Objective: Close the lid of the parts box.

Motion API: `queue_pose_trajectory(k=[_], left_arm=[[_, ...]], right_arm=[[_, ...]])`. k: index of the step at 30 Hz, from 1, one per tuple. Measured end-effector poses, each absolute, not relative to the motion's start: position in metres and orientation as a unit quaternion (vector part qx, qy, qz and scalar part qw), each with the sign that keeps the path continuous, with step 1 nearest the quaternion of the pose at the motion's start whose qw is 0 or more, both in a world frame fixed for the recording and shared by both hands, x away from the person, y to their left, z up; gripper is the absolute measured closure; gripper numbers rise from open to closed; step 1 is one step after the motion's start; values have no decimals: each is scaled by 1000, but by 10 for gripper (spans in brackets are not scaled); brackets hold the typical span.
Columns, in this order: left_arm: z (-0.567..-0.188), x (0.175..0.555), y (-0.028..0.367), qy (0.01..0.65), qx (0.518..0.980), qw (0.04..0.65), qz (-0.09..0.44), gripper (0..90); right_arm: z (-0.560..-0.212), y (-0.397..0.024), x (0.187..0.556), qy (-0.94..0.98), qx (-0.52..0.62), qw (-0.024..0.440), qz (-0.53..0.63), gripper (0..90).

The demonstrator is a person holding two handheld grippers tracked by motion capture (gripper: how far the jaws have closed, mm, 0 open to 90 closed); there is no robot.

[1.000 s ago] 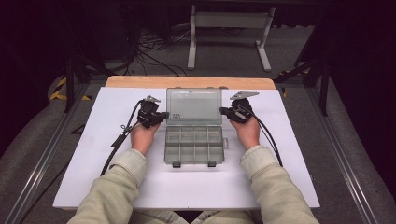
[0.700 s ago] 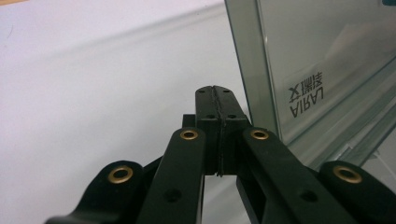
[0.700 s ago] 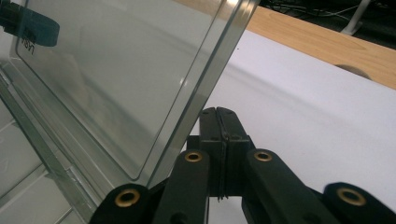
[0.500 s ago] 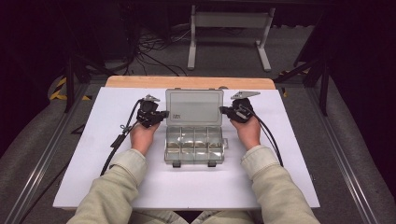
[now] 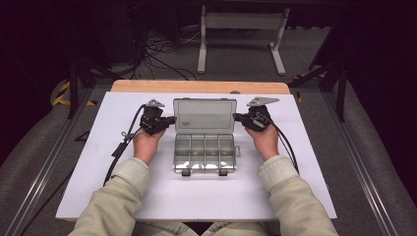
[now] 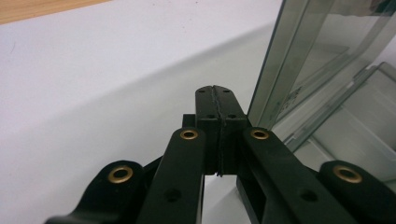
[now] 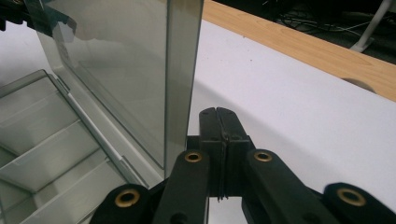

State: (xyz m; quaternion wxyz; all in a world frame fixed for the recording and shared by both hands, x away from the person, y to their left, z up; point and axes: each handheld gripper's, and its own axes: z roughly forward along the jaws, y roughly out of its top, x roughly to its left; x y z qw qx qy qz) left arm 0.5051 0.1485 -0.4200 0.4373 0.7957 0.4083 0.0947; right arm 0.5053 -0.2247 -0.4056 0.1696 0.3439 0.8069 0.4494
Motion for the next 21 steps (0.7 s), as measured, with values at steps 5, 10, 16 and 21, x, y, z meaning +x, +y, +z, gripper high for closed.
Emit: queue_pose_trajectory(k=[5,10,16,21], left_arm=[[-416,501,151,395,798,444,97,899],[-414,497,152,388,799,450,94,899],[-412,493,154,380,802,451,92,899],[-410,487,156,374,802,457,86,899]], right_arm=[[-400,-226,500,808,337,165,453,899],[-399,-227,496,811,330,164,455,896],[-396,-228,490,814,319,162,457,895],[-394,-229,482,819,308,162,456,891]])
